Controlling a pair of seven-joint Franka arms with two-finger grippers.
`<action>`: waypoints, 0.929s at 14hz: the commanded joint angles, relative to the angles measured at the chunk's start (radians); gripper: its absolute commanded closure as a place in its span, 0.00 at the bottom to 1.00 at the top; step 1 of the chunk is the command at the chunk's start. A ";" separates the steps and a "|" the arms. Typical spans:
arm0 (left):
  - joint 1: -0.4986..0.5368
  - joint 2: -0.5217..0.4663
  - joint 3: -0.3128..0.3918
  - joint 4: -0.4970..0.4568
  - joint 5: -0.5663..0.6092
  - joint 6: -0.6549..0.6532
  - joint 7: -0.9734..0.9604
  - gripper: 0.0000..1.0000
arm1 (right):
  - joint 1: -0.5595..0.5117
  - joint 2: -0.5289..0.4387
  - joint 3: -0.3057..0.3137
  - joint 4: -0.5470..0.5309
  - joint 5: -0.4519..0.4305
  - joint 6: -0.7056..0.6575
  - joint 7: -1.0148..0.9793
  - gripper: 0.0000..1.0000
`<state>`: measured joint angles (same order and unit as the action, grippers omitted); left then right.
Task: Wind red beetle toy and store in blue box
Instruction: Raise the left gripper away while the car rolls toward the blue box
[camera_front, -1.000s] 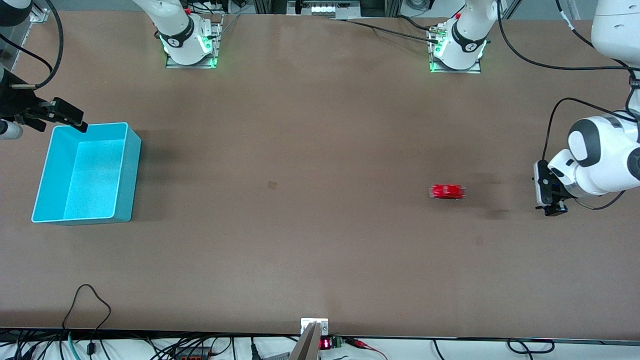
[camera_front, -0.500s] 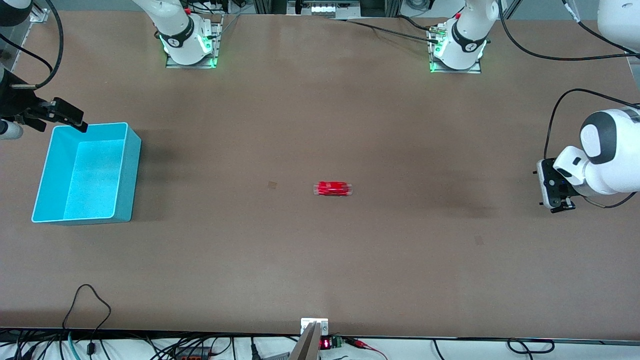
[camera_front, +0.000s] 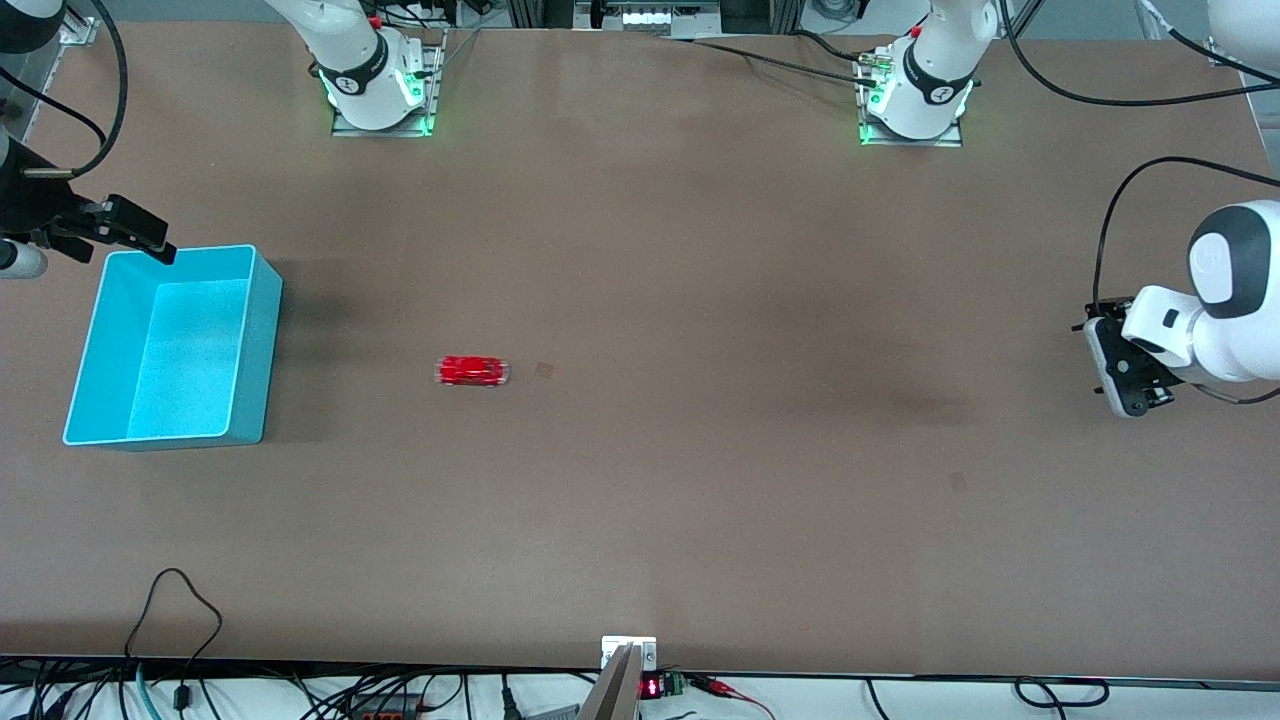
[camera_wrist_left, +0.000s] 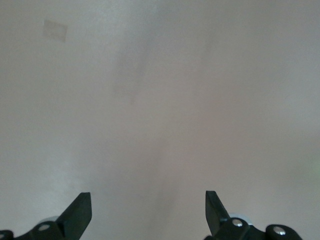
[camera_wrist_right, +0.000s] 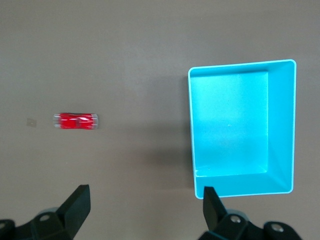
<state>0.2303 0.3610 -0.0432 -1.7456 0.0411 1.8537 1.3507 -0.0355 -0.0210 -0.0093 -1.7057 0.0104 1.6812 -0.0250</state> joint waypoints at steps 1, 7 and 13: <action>-0.003 -0.051 -0.020 -0.002 0.023 -0.071 -0.129 0.00 | -0.003 -0.013 0.003 -0.014 -0.010 -0.003 -0.015 0.00; -0.016 -0.122 -0.099 0.112 0.022 -0.306 -0.493 0.00 | 0.000 -0.013 0.003 -0.014 -0.010 -0.003 -0.013 0.00; -0.017 -0.151 -0.138 0.259 0.008 -0.491 -0.767 0.00 | 0.002 -0.007 0.006 -0.014 -0.009 -0.002 -0.007 0.00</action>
<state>0.2114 0.2259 -0.1686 -1.5344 0.0424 1.4166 0.6650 -0.0342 -0.0204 -0.0079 -1.7076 0.0104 1.6806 -0.0251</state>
